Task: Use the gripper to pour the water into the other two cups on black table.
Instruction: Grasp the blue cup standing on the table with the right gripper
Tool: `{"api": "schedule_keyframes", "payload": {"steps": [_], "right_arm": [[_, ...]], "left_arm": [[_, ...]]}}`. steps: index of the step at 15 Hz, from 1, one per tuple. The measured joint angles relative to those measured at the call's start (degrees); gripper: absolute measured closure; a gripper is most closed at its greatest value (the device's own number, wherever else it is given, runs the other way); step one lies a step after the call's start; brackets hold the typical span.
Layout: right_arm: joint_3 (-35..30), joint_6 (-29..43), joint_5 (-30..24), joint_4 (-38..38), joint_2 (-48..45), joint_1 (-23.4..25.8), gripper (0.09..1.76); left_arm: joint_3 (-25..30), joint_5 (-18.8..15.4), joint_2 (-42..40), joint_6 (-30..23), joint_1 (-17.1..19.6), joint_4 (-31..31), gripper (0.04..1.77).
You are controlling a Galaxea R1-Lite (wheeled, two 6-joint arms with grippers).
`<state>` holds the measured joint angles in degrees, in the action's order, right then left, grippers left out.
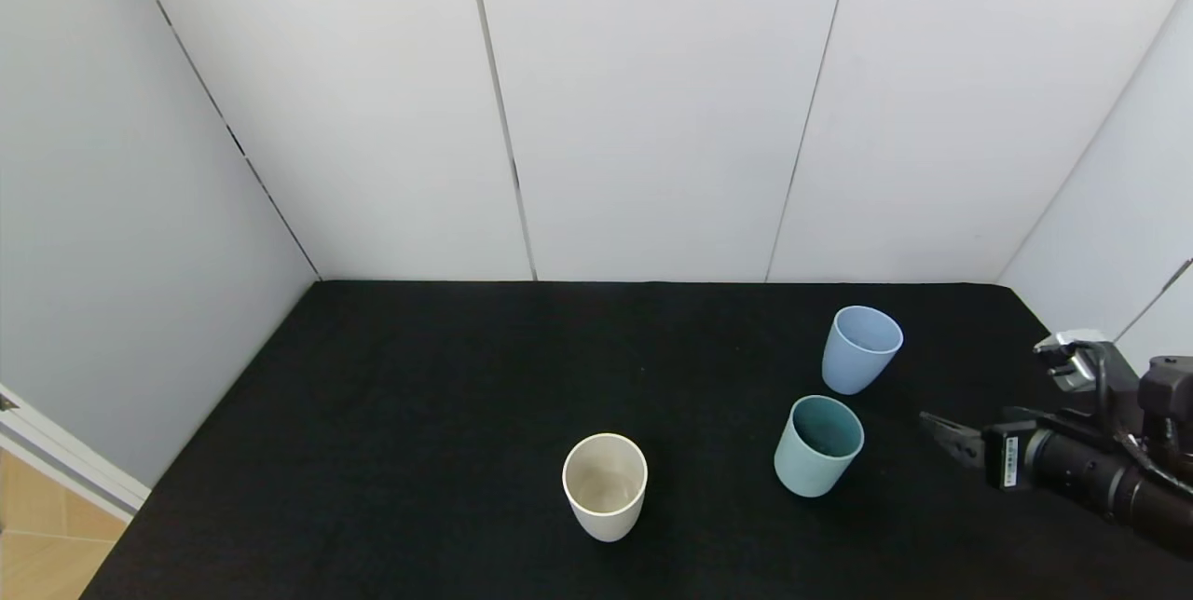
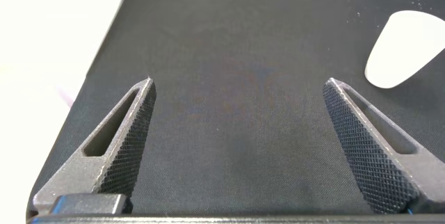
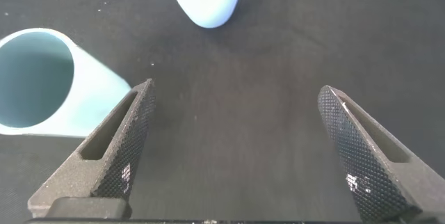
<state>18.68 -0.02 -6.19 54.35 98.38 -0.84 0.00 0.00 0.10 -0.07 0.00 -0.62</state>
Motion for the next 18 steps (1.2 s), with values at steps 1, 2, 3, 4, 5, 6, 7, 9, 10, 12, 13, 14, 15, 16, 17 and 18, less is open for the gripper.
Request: {"api": "schedule_keyframes", "payload": {"steps": [1, 2, 3, 4, 5, 6, 7, 9, 10, 12, 13, 14, 15, 16, 17, 18], "right_arm": [[-0.1, -0.7, 0.0, 2.3, 1.8, -0.1, 0.15], [-0.1, -1.8, 0.0, 4.1, 3.5, -0.1, 0.15], [0.0, -2.6, 0.0, 5.0, 5.0, -0.4, 0.15], [0.3, -2.8, 0.1, 5.3, 6.3, -0.8, 0.15], [0.6, -2.8, 0.1, 5.9, 7.4, -1.1, 0.15], [1.1, -2.8, 0.1, 7.4, 8.7, -1.4, 0.15], [1.4, -2.8, 0.0, 9.2, 10.0, -1.6, 0.15], [2.3, -2.7, 0.0, 13.1, 12.9, -2.2, 0.15], [3.0, -2.7, -0.1, 14.1, 14.2, -2.7, 0.15], [4.6, -2.6, -0.1, 14.8, 16.5, -3.2, 0.15], [5.4, -2.6, -0.1, 14.8, 17.4, -3.4, 0.15], [6.3, -2.6, -0.1, 14.8, 18.2, -3.6, 0.15], [7.4, -2.6, -0.1, 14.7, 18.9, -3.7, 0.15], [8.5, -2.5, -0.2, 14.7, 19.4, -3.8, 0.15], [9.6, -2.5, -0.3, 14.6, 20.0, -3.8, 0.15], [10.8, -2.5, -0.4, 14.6, 20.5, -4.0, 0.15]], "left_arm": [[0.0, 0.0, 0.0, 0.0, 0.0, 0.0, 0.09], [0.0, 0.0, 0.0, 0.0, 0.0, 0.0, 0.09], [0.0, 0.0, -0.1, 0.0, 0.0, 0.0, 0.09], [0.0, 0.0, -0.1, 0.0, -0.1, 0.0, 0.09], [0.0, 0.0, -0.1, 0.0, -0.1, 0.0, 0.09], [0.0, 0.0, -0.1, 0.0, -0.1, 0.0, 0.09], [0.0, 0.0, -0.1, 0.0, -0.1, 0.0, 0.09], [0.0, 0.0, -0.1, 0.0, -0.1, 0.0, 0.09], [0.0, 0.0, -0.1, 0.0, -0.1, 0.0, 0.09], [0.0, 0.0, -0.1, 0.0, -0.1, 0.0, 0.09], [0.0, 0.0, -0.1, 0.0, -0.1, 0.0, 0.09], [0.0, 0.0, -0.1, 0.0, -0.1, 0.0, 0.09], [0.0, 0.0, -0.1, 0.0, -0.1, 0.0, 0.09], [0.0, 0.0, -0.1, 0.0, -0.1, 0.0, 0.09], [0.0, 0.0, -0.1, 0.0, -0.1, 0.0, 0.09], [0.0, 0.0, -0.1, 0.0, -0.1, 0.0, 0.09]]}}
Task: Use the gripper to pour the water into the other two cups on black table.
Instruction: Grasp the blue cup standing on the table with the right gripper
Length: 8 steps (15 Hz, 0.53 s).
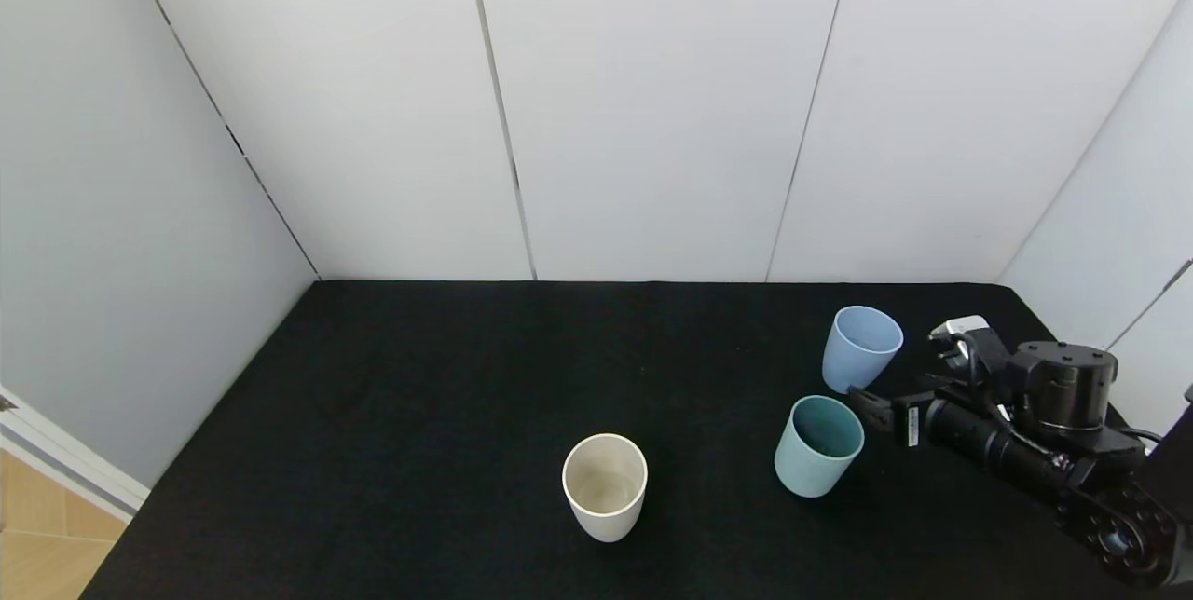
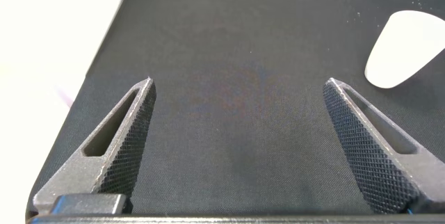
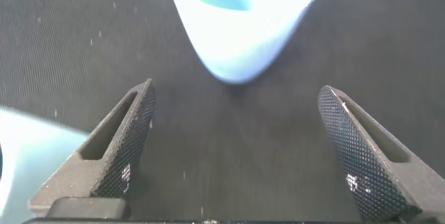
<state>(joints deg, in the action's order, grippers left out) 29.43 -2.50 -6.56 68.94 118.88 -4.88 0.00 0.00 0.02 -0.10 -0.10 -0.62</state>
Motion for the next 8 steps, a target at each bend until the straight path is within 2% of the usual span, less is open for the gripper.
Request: {"api": "schedule_keyframes", "payload": {"steps": [8], "right_arm": [[7.6, 0.0, 0.3, -0.3, 4.7, -0.4, 0.15]], "left_arm": [[0.0, 0.0, 0.0, 0.0, 0.0, 0.0, 0.09]]}}
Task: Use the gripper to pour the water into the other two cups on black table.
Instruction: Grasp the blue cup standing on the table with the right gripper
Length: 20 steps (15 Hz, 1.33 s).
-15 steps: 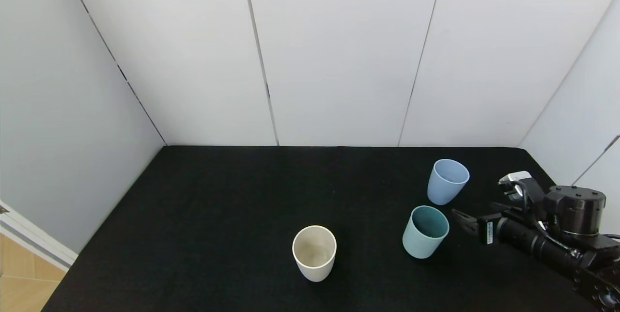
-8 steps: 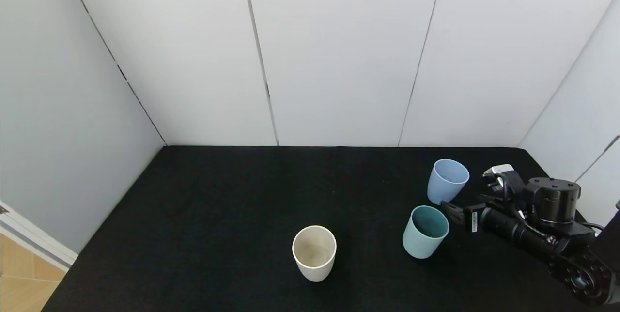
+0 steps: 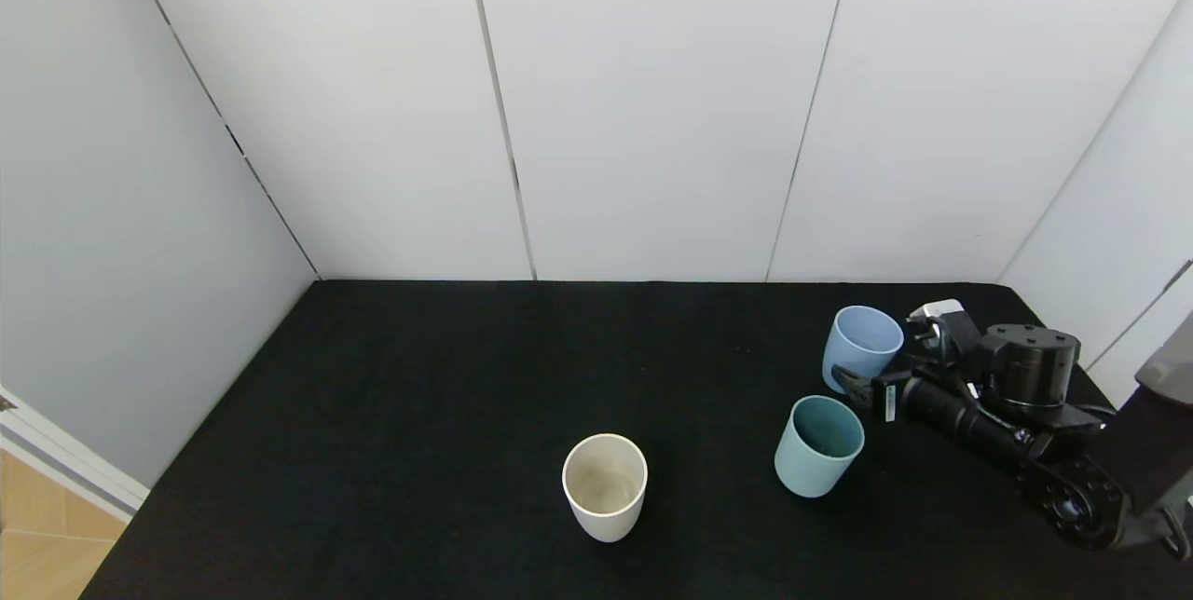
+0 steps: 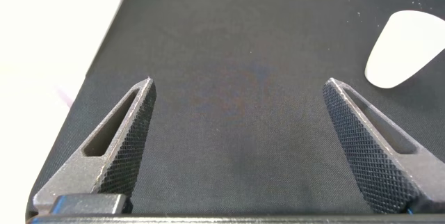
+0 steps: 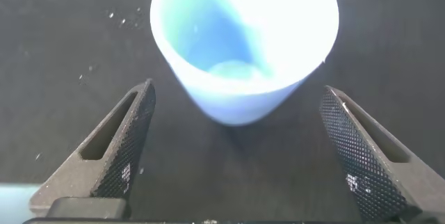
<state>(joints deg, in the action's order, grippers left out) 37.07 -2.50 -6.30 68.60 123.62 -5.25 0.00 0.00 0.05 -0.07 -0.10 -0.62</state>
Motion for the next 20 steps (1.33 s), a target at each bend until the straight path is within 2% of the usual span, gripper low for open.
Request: {"api": "schedule_keyframes", "payload": {"steps": [15, 16, 18, 20], "right_arm": [[6.7, -0.1, 0.0, -2.3, 3.3, 0.0, 0.15], [6.8, -0.1, 0.0, -2.3, 3.4, 0.0, 0.24], [7.0, -0.1, 0.0, -2.3, 3.5, 0.0, 0.54], [7.1, -0.1, 0.0, -2.3, 3.5, 0.0, 0.58]], "left_arm": [[0.0, 0.0, 0.0, 0.0, 0.0, 0.0, 0.09], [0.0, 0.0, 0.0, 0.0, 0.0, 0.0, 0.09], [0.0, 0.0, 0.0, 0.0, 0.0, 0.0, 0.09], [0.0, 0.0, 0.0, 0.0, 0.0, 0.0, 0.09]]}}
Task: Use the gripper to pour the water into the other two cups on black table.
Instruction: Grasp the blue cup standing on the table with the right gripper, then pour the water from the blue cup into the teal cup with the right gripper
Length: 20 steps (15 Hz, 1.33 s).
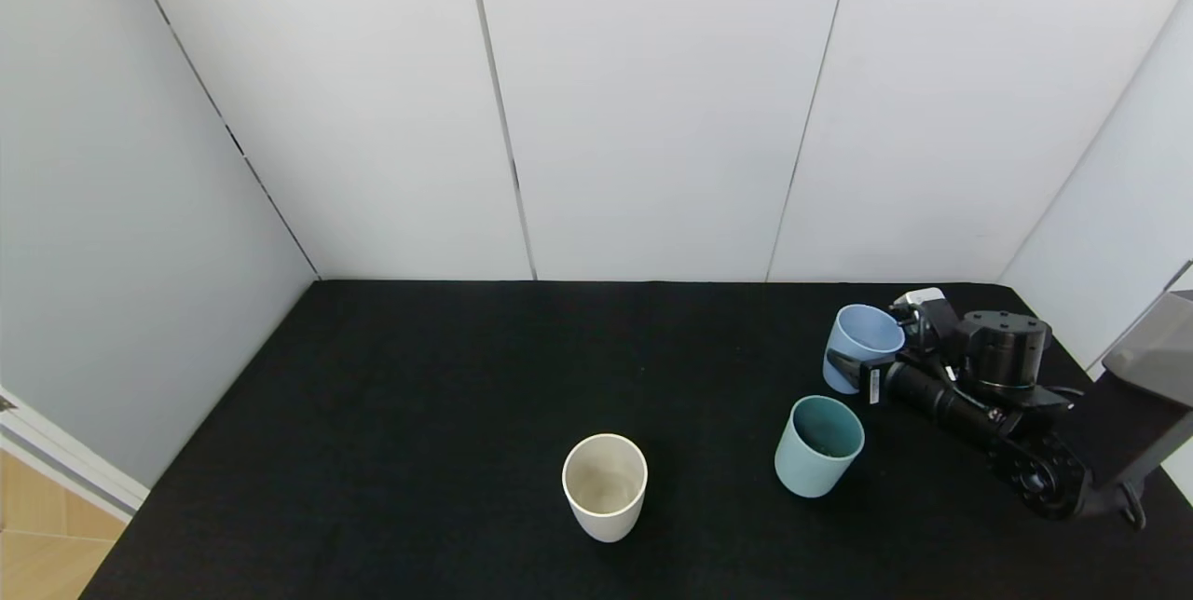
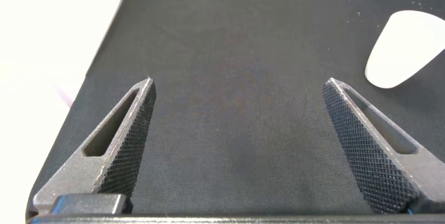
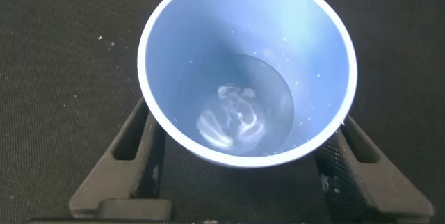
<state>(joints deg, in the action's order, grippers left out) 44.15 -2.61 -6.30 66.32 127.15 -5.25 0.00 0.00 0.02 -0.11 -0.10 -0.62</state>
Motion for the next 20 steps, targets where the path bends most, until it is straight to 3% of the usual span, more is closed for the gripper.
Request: {"api": "schedule_keyframes", "payload": {"steps": [5, 20], "right_arm": [[-0.2, 0.0, 0.1, -0.6, -0.6, 0.1, 0.59], [-0.1, -1.0, 0.1, -18.0, -19.2, 1.5, 0.59]], "left_arm": [[0.0, 0.0, 0.0, 0.0, 0.0, 0.0, 0.09], [0.0, 0.0, 0.0, 0.0, 0.1, 0.0, 0.09]]}}
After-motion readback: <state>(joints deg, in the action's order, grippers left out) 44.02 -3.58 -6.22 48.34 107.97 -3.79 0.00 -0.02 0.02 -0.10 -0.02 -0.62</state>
